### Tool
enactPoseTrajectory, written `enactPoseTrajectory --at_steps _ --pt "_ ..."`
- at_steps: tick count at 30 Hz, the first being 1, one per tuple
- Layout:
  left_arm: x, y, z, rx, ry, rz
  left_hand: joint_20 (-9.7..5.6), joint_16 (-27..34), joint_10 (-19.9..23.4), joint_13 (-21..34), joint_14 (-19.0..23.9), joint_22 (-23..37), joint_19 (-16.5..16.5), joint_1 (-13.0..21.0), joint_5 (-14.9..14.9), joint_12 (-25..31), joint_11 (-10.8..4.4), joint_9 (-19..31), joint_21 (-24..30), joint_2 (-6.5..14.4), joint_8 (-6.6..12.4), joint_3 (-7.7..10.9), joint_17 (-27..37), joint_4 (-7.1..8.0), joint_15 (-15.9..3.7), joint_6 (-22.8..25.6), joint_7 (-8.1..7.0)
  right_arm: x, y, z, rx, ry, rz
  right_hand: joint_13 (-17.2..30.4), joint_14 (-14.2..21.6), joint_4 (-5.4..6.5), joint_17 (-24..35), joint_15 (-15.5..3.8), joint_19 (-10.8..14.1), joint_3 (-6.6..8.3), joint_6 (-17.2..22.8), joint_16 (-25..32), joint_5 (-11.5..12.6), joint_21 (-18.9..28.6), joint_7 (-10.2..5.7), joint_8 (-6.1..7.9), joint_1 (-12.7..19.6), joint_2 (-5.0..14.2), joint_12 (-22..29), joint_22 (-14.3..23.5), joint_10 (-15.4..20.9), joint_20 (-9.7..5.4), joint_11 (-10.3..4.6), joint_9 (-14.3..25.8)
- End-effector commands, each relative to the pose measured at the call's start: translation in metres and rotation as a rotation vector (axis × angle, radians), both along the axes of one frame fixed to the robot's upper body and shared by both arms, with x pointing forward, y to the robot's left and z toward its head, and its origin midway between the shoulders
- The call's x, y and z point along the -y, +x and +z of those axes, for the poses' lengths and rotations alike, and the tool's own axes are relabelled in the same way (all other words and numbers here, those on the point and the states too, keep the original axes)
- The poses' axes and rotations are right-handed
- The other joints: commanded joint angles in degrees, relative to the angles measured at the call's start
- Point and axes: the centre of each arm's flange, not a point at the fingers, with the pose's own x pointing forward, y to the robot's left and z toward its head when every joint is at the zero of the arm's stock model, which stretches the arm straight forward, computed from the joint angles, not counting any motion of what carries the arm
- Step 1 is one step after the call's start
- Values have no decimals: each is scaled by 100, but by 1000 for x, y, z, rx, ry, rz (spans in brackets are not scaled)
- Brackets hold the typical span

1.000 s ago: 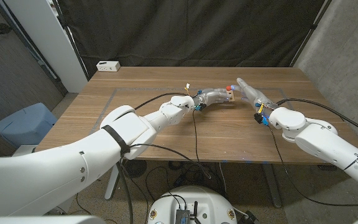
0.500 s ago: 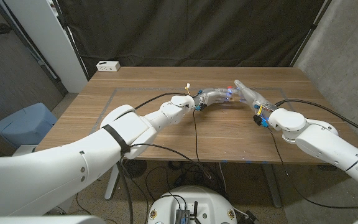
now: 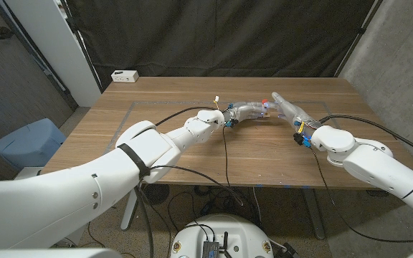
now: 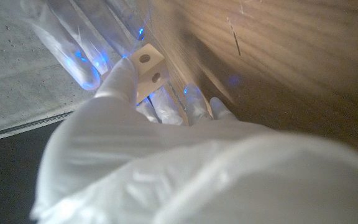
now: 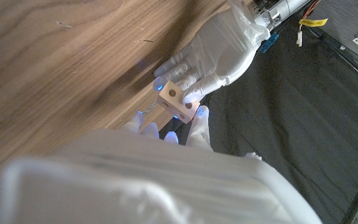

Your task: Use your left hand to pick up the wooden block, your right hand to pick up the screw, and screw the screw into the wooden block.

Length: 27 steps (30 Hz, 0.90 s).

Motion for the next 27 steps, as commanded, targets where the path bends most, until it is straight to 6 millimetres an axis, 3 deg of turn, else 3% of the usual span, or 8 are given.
enactPoseTrajectory --at_steps 1,27 --pt "2 -1 1 5 5 -3 -11 18 51 10 59 23 22 3 41 35 -2 28 39 59 49 11 18 37 -336 272 202 10 -3 1 9 22 -27 4 -813 0 4 3 13 21 29 14 37 24 4 20 37 178 35 -2 -349 12 37 2" --pt "4 -6 0 33 5 -48 -9 19 51 10 62 23 22 8 42 35 -2 27 39 59 50 14 19 33 -332 276 210 24 3 11 46 36 -46 4 -787 -10 1 20 54 24 -77 17 38 32 18 -26 50 169 29 -3 -342 16 48 1"
